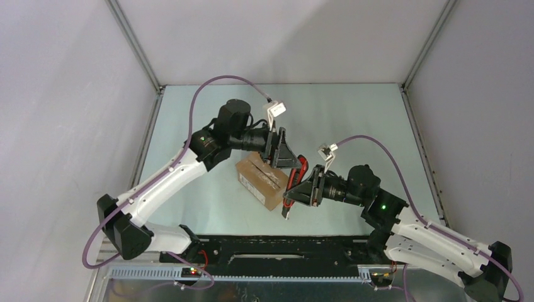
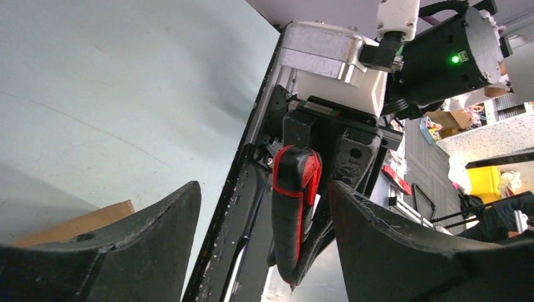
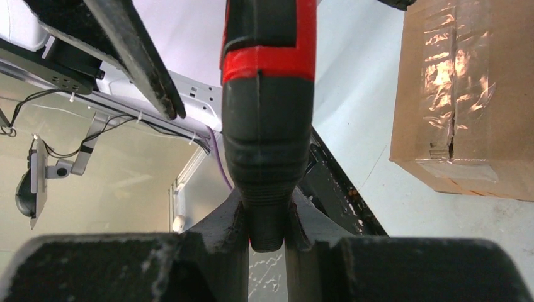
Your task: Unpack the express box
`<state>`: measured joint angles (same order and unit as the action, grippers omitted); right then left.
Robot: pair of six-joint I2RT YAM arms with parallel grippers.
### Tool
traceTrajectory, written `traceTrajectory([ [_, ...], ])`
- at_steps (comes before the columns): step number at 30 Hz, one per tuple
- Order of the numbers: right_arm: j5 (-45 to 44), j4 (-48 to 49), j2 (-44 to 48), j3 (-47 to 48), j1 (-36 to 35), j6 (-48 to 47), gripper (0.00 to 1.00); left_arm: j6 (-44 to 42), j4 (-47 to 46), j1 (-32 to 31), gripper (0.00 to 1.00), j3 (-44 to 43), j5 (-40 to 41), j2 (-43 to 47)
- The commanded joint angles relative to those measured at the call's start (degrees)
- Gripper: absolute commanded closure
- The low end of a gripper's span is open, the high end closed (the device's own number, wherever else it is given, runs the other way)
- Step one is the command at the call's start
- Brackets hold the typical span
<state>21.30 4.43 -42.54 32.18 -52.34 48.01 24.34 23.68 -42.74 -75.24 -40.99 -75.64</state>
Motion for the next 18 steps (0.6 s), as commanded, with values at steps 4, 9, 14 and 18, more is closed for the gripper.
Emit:
traceTrajectory([
  [4, 2.41, 3.31, -0.7, 2.88, -0.08, -0.33, 1.0, 4.27, -8.69, -1.38, 0.26, 0.25, -6.85, -0.35],
  [9, 3.5, 4.62, -1.59, 2.88, 0.21, 0.01, 1.0, 8.98, -14.57, -1.67, 0.35, 3.36, -8.76, -0.95],
  [14, 2.49, 4.48, -1.48, 2.81, 0.33, -0.06, 1.0, 10.74, -15.35, -2.33, 0.68, 3.63, -7.28, -1.49],
  [18, 1.73, 4.38, -1.01, 2.8, 0.89, -0.01, 1.0, 11.94, -15.01, -2.52, 1.0, 4.44, -2.73, -0.74],
])
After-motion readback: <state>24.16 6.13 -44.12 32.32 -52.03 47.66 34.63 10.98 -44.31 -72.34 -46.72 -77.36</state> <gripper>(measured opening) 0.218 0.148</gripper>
